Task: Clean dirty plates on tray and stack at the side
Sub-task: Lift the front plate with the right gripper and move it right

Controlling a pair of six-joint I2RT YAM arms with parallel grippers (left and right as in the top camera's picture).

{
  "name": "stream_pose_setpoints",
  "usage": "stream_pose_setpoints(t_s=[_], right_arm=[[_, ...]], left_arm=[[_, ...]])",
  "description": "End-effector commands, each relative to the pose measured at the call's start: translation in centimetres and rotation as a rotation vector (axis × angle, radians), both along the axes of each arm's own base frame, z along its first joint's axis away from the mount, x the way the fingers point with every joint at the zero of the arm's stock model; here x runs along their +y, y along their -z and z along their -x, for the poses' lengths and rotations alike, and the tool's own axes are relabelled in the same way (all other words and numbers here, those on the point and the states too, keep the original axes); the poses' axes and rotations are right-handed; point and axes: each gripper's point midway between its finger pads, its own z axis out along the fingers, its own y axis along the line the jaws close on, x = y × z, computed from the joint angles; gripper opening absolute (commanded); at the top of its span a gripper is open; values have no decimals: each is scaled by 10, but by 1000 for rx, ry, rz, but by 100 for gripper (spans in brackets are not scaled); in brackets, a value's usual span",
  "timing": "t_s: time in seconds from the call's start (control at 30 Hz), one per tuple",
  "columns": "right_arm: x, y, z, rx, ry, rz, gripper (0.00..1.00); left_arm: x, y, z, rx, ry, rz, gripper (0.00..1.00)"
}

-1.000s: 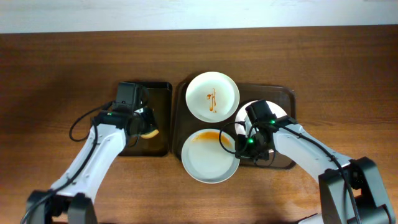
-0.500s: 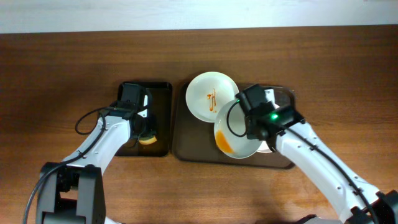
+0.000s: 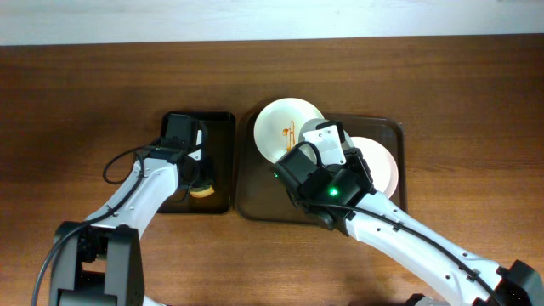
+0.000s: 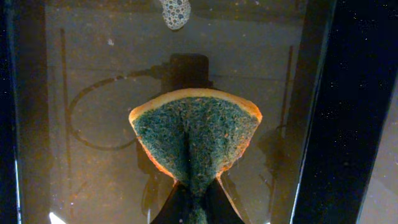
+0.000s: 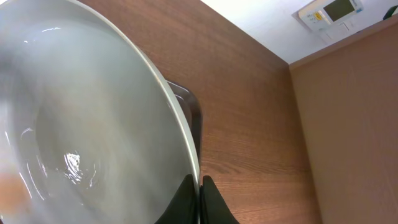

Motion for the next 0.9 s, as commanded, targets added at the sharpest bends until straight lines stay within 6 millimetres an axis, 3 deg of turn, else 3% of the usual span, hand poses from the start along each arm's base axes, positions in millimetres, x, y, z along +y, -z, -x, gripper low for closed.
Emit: stream_pose_setpoints(t_s=[0.0, 0.13, 0.17, 0.2, 0.27, 0.4, 0.47, 0.57, 0.63, 0.77, 0.87], right_arm=[[6, -9, -2, -35, 8, -69, 4], [12, -3, 1, 6, -16, -99, 4], [0, -8, 0, -35, 41, -84, 4], [-7, -10, -1, -105, 136, -186, 4], [4, -2, -5, -19, 65, -209, 4], [-17, 0, -15, -8, 164, -342, 4], [-44, -9, -26, -14, 246, -437, 4], [-110, -4, -32, 30, 435, -637, 4], [-180, 15, -16, 64, 655, -758, 4], [-264, 34, 15, 26, 926, -851, 4], [-302, 56, 33, 37, 1067, -861, 4]], left_arm=[[1, -1, -5, -7, 13, -4, 0], [1, -1, -5, -7, 13, -4, 0], [1, -1, -5, -7, 13, -4, 0], [1, -1, -5, -6, 13, -3, 0], [1, -1, -5, -6, 13, -4, 0], [2, -1, -4, -3, 11, 0, 0], [2, -1, -4, -2, 11, -1, 0], [2, -1, -4, -2, 11, -1, 0], [2, -1, -4, -2, 11, -1, 0], [2, -1, -4, -2, 11, -1, 0], [2, -1, -4, -2, 11, -1, 0]])
